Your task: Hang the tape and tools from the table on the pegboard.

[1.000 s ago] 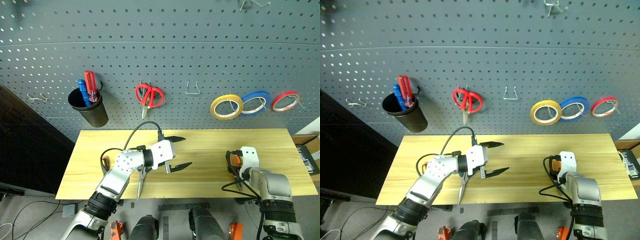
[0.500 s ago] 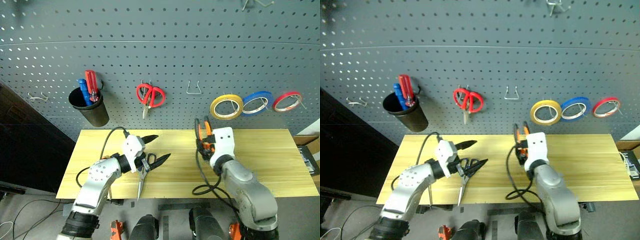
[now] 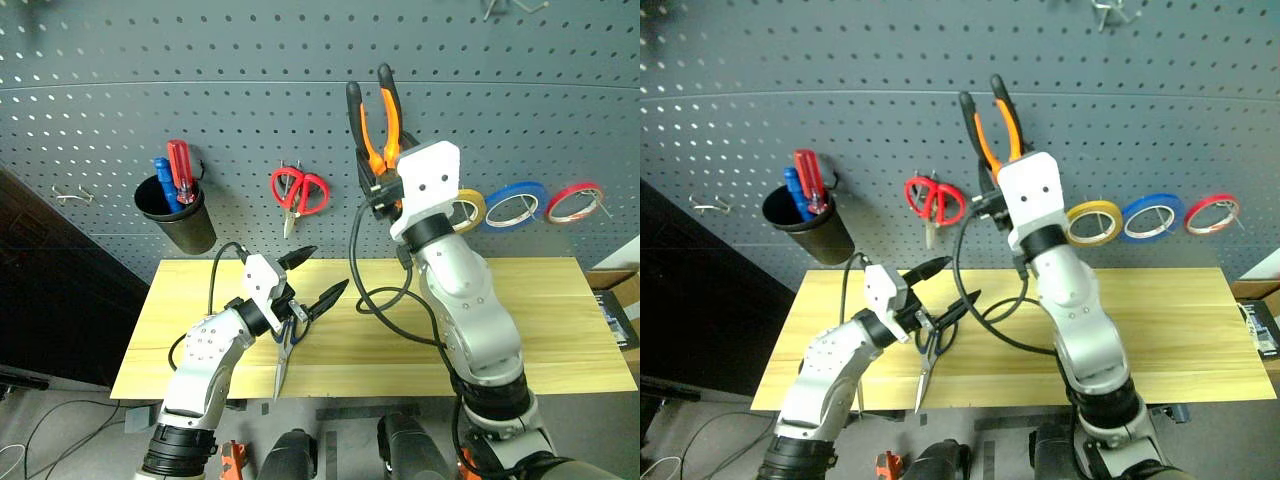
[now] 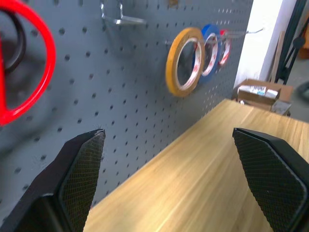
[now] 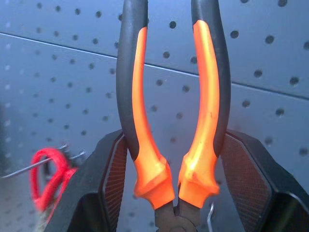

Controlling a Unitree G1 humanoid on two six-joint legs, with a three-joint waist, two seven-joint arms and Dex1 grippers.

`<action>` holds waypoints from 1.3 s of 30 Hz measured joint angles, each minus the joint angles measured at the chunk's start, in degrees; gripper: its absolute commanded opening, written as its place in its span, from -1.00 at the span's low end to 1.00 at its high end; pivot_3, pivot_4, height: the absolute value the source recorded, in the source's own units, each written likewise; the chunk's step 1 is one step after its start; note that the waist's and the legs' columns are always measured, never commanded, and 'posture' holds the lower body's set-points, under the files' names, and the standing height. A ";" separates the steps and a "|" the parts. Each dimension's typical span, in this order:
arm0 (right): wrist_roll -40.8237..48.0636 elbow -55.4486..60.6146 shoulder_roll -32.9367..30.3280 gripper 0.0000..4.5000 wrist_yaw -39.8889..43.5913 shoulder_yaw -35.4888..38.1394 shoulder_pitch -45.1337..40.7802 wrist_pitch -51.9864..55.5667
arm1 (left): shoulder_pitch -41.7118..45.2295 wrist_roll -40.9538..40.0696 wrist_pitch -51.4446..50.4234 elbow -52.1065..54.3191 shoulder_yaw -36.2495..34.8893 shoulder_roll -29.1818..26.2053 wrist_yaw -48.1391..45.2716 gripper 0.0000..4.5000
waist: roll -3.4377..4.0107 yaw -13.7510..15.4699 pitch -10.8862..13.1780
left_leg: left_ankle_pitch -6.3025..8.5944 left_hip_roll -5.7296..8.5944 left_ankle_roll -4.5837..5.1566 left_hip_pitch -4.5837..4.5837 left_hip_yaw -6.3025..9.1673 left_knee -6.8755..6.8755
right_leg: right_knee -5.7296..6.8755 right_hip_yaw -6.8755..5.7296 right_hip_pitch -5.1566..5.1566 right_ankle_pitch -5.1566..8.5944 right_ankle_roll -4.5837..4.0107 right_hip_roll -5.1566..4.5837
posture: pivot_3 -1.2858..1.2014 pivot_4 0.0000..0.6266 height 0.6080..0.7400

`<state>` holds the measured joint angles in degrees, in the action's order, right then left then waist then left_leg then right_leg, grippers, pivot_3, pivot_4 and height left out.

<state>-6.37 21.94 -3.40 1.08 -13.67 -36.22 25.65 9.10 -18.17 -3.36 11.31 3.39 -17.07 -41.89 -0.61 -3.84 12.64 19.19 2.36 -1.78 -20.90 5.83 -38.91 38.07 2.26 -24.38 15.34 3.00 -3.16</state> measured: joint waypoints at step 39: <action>3.08 -3.11 -2.71 0.98 7.15 6.26 13.26 4.20 | 2.56 3.75 -11.80 -3.29 2.71 -3.39 5.08 1.00 | -0.18 -0.78 -0.37 | 0.00 -0.02 0.00 0.02 0.01 -0.02 | 0.08 0.03 0.01 0.00 0.00 0.01 | 0.01 -0.34 1.00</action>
<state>-3.28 18.83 -6.11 8.23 -7.41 -22.95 29.85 11.66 -14.42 -15.16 8.01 6.10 -20.47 -36.81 -0.79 -4.63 12.27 19.19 2.34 -1.77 -20.88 5.84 -38.94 38.15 2.28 -24.37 15.34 3.00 -3.15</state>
